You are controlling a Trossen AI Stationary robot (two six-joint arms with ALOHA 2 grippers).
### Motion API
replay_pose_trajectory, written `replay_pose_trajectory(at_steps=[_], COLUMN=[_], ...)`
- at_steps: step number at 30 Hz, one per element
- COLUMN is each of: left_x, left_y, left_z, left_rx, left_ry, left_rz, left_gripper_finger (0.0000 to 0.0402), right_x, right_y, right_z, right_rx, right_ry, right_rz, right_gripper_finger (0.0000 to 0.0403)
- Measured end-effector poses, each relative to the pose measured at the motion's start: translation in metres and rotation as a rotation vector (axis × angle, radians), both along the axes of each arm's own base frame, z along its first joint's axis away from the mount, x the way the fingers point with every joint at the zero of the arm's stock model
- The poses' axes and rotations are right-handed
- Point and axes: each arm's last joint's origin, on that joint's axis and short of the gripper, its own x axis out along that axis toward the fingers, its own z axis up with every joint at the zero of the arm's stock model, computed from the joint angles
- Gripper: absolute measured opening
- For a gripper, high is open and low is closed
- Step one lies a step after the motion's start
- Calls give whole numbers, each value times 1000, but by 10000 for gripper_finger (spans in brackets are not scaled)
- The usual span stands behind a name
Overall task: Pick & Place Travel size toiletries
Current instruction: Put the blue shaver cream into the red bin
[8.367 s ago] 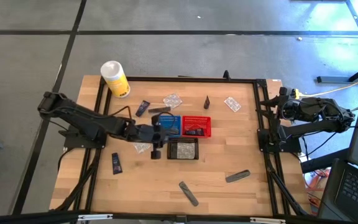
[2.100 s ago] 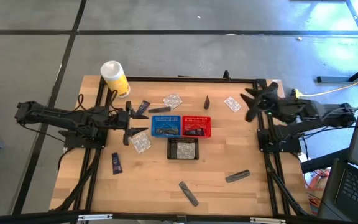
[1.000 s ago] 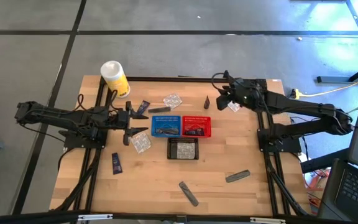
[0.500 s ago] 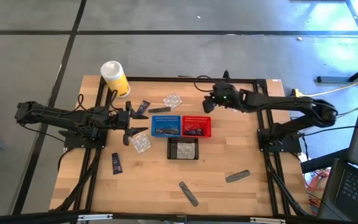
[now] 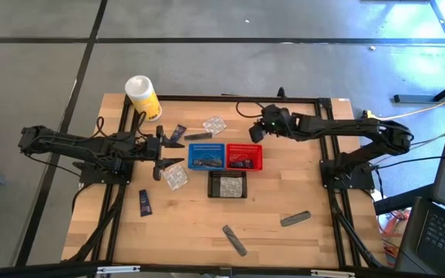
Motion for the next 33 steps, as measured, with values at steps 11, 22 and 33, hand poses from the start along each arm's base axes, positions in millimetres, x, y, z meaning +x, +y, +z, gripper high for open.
replay_pose_trajectory(at_steps=[11,22,33], left_x=[0,0,0], left_y=[0,0,0], left_z=[0,0,0], left_rx=[0,0,0], left_ry=[0,0,1], left_rz=[0,0,0], left_gripper_finger=[212,212,212], right_x=[4,7,7], right_y=[-3,-5,-5], right_z=[-19,-30,-30], right_rx=[-3,-33,-27], right_ry=[94,148,149], right_rz=[-32,-74,-63], right_gripper_finger=[170,141,40])
